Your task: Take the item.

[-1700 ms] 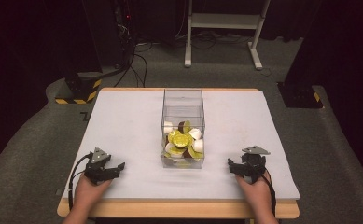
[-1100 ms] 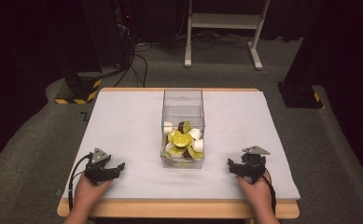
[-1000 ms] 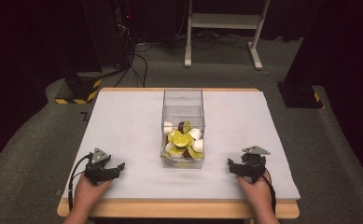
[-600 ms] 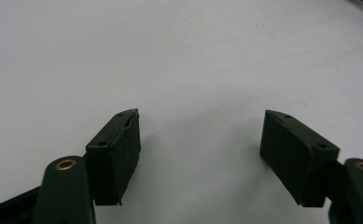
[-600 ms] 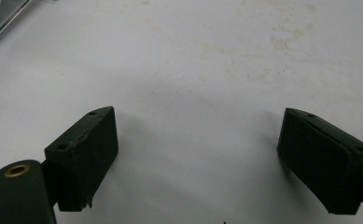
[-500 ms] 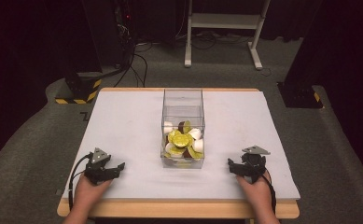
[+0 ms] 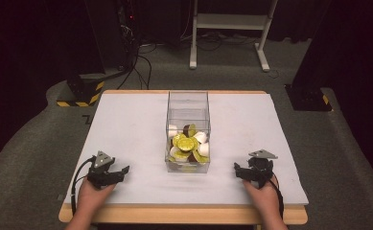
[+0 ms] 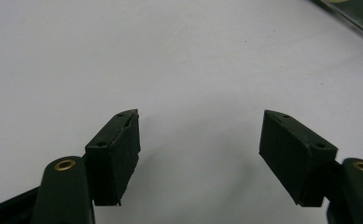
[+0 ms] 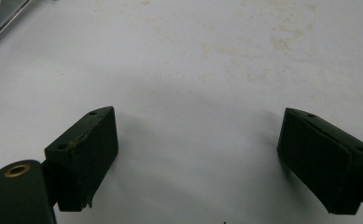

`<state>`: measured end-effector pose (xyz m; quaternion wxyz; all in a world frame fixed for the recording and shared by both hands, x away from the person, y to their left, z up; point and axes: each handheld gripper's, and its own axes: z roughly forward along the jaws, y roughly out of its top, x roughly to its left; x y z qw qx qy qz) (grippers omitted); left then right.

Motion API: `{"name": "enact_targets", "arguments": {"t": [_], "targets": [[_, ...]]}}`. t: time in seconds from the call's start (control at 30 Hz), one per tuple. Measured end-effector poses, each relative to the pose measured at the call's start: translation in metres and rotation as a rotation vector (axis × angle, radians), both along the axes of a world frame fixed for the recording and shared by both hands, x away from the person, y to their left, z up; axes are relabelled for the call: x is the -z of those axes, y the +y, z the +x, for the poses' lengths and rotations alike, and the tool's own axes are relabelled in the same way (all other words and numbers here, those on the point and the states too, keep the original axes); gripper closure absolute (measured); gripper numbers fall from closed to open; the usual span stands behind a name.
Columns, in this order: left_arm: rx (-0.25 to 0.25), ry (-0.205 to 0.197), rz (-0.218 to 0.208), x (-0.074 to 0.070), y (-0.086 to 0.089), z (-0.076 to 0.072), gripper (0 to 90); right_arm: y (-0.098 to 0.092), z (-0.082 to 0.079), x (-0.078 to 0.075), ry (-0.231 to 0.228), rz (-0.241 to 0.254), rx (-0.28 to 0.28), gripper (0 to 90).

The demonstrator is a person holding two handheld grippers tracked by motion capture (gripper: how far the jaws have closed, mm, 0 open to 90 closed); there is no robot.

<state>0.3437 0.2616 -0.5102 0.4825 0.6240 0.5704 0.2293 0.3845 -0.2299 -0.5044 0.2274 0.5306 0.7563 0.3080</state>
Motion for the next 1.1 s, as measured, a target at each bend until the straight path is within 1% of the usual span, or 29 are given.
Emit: {"name": "enact_targets", "arguments": {"t": [0.03,0.1,0.17,0.2,0.23,0.27,0.3,0.33,0.37,0.4,0.43,0.47,0.5,0.57,0.63,0.67,0.73,0.8,0.83,0.87,0.9,1.0,1.03,1.07,1.1], "targets": [[0.006,-0.004,0.0,-0.001,0.0,0.0,29.2,0.0,0.0,0.0,-0.001,0.0,0.0,12.2],[0.01,-0.018,-0.018,-0.004,-0.003,-0.001,29.2,0.0,0.0,0.0,-0.001,-0.001,0.0,12.2],[0.024,-0.021,-0.013,-0.005,-0.005,-0.001,29.4,0.0,0.0,0.0,-0.003,-0.001,0.0,12.2],[0.021,-0.03,-0.027,-0.006,-0.008,-0.001,29.4,0.0,0.0,0.0,-0.002,-0.001,0.0,12.2],[0.021,-0.03,-0.027,-0.006,-0.008,-0.001,29.5,0.0,0.0,0.0,-0.002,-0.001,0.0,12.2],[0.036,-0.03,-0.021,-0.008,-0.009,-0.001,29.5,0.0,0.0,0.0,-0.002,-0.001,0.0,12.2],[0.038,-0.039,-0.032,-0.009,-0.011,0.0,29.7,0.0,0.0,0.0,-0.002,-0.001,0.0,12.2],[0.057,-0.044,-0.037,-0.012,-0.013,-0.001,30.4,0.0,0.0,0.0,-0.002,-0.001,0.0,12.2],[0.064,-0.052,-0.042,-0.013,-0.015,0.0,30.9,0.0,0.0,0.0,-0.003,-0.001,0.0,12.2],[0.076,-0.053,-0.032,-0.014,-0.016,0.0,31.1,0.0,0.0,0.0,-0.002,-0.001,0.0,12.2],[0.082,-0.061,-0.031,-0.014,-0.018,0.0,31.3,0.0,0.0,0.0,-0.002,-0.001,0.0,12.2],[0.091,-0.063,-0.031,-0.015,-0.02,0.0,31.4,0.0,0.0,0.0,-0.002,-0.001,0.0,12.2],[0.091,-0.066,-0.042,-0.016,-0.022,0.0,31.5,0.0,0.0,0.0,-0.003,-0.001,0.0,12.2],[0.119,-0.058,-0.026,-0.018,-0.023,-0.001,31.7,0.0,0.0,0.0,-0.003,-0.001,0.0,12.2],[0.122,-0.064,-0.048,-0.02,-0.027,-0.002,32.0,0.0,0.0,0.0,-0.003,-0.001,0.0,12.2],[0.122,-0.064,-0.048,-0.02,-0.027,-0.002,32.1,0.0,0.0,0.0,-0.003,-0.001,0.0,12.2],[0.149,-0.068,-0.046,-0.024,-0.032,-0.002,32.5,0.0,-0.001,0.0,-0.004,-0.003,0.0,12.3],[0.152,-0.074,-0.049,-0.025,-0.034,-0.002,32.5,-0.001,-0.001,0.0,-0.004,-0.003,-0.004,12.2],[0.153,-0.087,-0.074,-0.029,-0.039,-0.002,32.6,-0.001,-0.002,0.0,-0.001,0.002,-0.005,12.3],[0.153,-0.087,-0.074,-0.029,-0.039,-0.002,32.8,-0.001,-0.002,0.0,-0.001,0.001,-0.007,12.2],[0.174,-0.087,-0.065,-0.033,-0.041,-0.002,33.0,-0.001,-0.002,0.0,-0.001,0.0,-0.007,12.2],[0.184,-0.093,-0.083,-0.038,-0.045,-0.002,33.2,-0.001,-0.003,-0.001,0.002,-0.004,-0.01,12.3],[0.177,-0.099,-0.101,-0.04,-0.047,-0.002,33.3,-0.002,-0.004,-0.001,0.003,-0.005,-0.015,12.3],[0.188,-0.097,-0.088,-0.041,-0.047,-0.002,33.3,-0.002,-0.006,-0.001,0.007,-0.006,-0.021,12.4],[0.186,-0.1,-0.093,-0.043,-0.049,-0.002,33.3,-0.003,-0.006,-0.001,0.005,-0.008,-0.027,12.5]]}}
